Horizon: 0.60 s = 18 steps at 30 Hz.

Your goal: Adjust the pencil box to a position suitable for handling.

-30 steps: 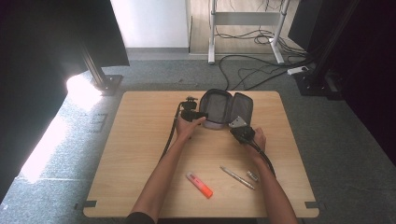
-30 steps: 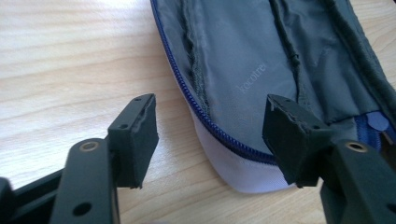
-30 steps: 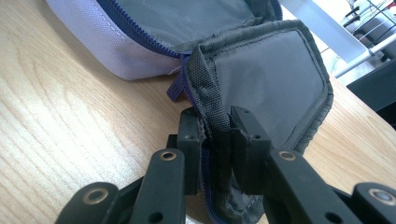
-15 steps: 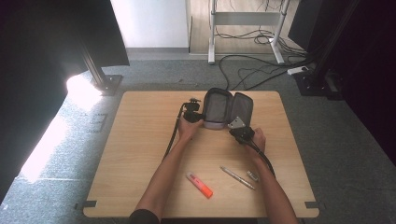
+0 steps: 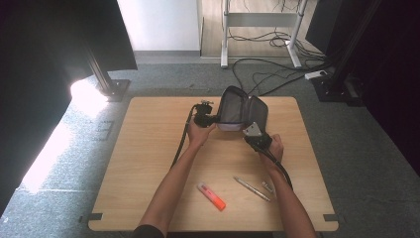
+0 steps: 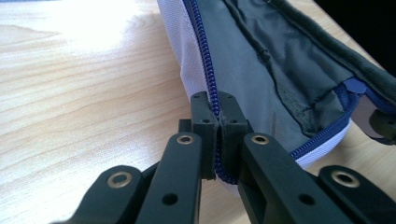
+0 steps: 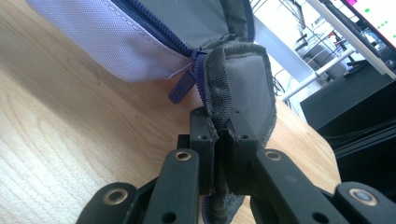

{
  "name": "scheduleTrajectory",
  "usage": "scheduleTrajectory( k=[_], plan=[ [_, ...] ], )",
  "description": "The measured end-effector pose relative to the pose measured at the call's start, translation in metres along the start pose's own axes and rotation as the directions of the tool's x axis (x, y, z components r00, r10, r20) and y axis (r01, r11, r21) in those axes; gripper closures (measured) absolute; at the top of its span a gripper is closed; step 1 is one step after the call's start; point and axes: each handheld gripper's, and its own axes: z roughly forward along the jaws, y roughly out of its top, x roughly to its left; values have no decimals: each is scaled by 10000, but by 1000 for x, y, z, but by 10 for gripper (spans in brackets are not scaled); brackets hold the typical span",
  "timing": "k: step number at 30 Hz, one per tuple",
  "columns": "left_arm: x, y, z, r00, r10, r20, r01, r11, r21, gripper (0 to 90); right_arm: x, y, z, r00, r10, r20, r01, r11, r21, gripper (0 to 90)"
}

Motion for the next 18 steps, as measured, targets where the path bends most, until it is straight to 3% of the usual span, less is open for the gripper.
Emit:
scheduleTrajectory(
  k=[18],
  plan=[
    [3,0,-45,9992,161,375,-139,9981,-600,884,4,32,-28,9965,-596,585,634,9958,-656,834]
  ],
)
